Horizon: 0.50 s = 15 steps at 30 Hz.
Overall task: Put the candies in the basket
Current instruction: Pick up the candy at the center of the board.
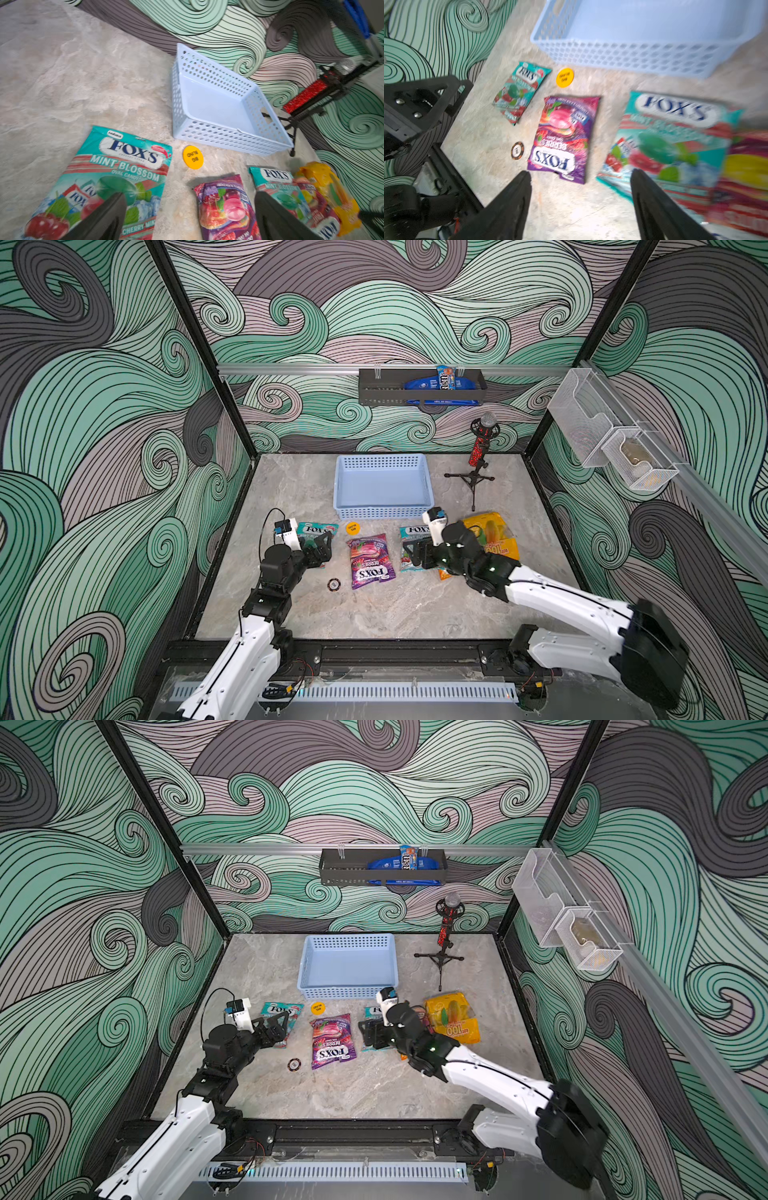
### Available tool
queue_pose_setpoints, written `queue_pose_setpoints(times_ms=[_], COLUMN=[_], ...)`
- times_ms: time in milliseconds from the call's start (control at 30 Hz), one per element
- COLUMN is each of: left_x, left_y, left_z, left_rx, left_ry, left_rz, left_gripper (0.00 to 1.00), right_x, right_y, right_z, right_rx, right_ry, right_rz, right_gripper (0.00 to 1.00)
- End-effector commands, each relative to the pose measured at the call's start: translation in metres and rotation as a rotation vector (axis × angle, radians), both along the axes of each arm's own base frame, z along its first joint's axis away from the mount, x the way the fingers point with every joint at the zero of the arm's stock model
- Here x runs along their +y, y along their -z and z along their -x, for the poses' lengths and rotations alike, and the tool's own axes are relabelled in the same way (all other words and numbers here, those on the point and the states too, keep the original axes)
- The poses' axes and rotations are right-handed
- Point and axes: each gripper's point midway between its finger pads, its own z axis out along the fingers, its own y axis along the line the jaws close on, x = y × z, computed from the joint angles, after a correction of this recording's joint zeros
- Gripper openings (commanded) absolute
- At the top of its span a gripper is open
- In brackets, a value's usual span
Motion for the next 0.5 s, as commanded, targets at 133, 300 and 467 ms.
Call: queue_pose_setpoints(times_ms=[133,300,467], left_x=[0.052,0.056,0.045], left_y=[0.004,0.012,0.01], left_z=[0.011,0.014,0.011], left_rx=[0.041,0.043,0.02], left_ry=[-0.331,-0.364,-0.291], left_rz=[0.046,0.059,0.065], left_gripper=[0.99,0.99,0.89], right_x=[0.06,0.067,0.085], right_y=[0.06,0.085,0.11], right_z=[0.006,-0.008,-0.014], right_rx=[0.106,0.107,0.152], right_ry=[-0.102,-0.033,-0.075], right_rz=[0.223,0.327,0.35], right_gripper=[0.82,0.87,0.9])
